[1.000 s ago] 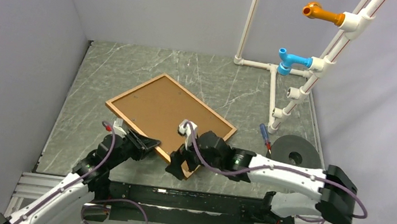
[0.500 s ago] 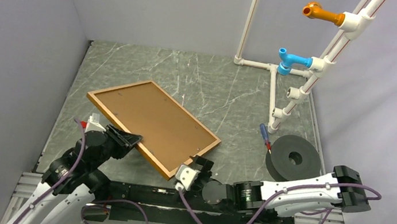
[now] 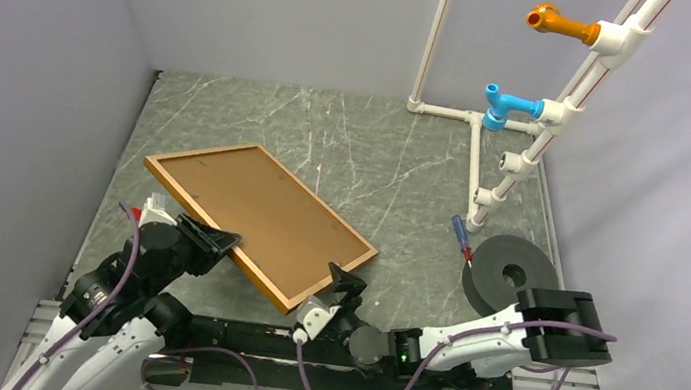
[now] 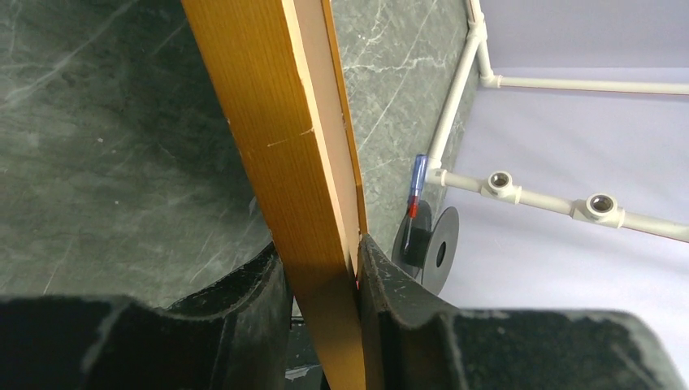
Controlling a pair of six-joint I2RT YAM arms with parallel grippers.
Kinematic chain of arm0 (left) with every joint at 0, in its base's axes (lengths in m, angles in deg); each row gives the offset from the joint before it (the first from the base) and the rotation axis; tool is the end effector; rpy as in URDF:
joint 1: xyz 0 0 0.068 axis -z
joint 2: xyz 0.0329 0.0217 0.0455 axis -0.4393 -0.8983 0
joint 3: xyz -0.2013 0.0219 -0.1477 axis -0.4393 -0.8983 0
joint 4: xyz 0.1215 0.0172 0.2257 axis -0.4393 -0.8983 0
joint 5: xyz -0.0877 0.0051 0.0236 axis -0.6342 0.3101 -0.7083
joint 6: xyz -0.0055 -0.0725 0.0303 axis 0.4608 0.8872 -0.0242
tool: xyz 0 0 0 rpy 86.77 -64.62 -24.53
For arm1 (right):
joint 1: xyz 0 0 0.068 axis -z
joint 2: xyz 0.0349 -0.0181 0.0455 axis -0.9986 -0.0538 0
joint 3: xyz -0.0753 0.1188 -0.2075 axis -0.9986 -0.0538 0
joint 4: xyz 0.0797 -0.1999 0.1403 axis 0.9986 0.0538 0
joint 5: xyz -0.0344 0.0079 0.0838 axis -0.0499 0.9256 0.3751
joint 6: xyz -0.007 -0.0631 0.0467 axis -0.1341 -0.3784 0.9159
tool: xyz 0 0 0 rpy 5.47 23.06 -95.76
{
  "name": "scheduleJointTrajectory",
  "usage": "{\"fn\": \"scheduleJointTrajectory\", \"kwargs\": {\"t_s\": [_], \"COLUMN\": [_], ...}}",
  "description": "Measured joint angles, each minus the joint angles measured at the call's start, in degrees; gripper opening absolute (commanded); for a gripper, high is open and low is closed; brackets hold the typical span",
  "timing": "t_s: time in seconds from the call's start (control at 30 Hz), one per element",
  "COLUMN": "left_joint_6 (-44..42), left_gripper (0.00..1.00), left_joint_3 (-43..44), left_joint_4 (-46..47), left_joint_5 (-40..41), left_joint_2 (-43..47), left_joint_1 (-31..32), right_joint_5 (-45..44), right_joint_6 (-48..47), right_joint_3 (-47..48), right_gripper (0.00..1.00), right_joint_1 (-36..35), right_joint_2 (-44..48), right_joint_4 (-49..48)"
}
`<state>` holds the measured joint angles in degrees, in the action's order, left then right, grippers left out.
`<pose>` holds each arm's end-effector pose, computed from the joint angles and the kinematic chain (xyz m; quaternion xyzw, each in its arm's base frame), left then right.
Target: Take the photo out of the frame
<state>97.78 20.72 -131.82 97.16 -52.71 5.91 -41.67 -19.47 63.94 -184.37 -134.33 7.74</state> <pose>0.1044 -0.0524 0.2455 -0.3742 0.7728 -0.3775 0.3468 0.0163 0.2775 0.1805 -0.4895 0.5626 0.0632 0.6633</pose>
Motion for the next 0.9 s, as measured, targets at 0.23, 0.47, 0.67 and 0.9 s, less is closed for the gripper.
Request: {"fn": "scheduleJointTrajectory", "kwargs": {"t_s": [0.23,0.47,0.67,0.9], "left_joint_6": [-0.17,0.00,0.52,0.31], "left_gripper": [0.00,0.00,0.01,0.58], "left_joint_3": [1.84,2.54,2.64,2.67], "left_joint_4": [-1.40,-2.05,-1.81,-0.28], "left_joint_5": [0.39,0.44,0.61,0.55], "left_joint_2": [-1.09,-1.46,-1.38,-1.38], "left_joint_1": [0.00,-0.02,-0.02,-0.02], "right_joint_5": [0.33,4.48,8.61,10.49], "right_joint_6": [-10.16,-11.76,-11.10,-10.25], "right_joint_3": [-3.06,-1.99,-1.25,-0.87], "right_gripper": [0.79,0.65,0.50,0.29], "right_joint_1": [0.83,3.06,4.33,4.42], "right_joint_2": [-6.10,-8.00,-8.96,-9.51], "right_joint_4": [-16.92,-20.02,-20.39,-20.00]}}
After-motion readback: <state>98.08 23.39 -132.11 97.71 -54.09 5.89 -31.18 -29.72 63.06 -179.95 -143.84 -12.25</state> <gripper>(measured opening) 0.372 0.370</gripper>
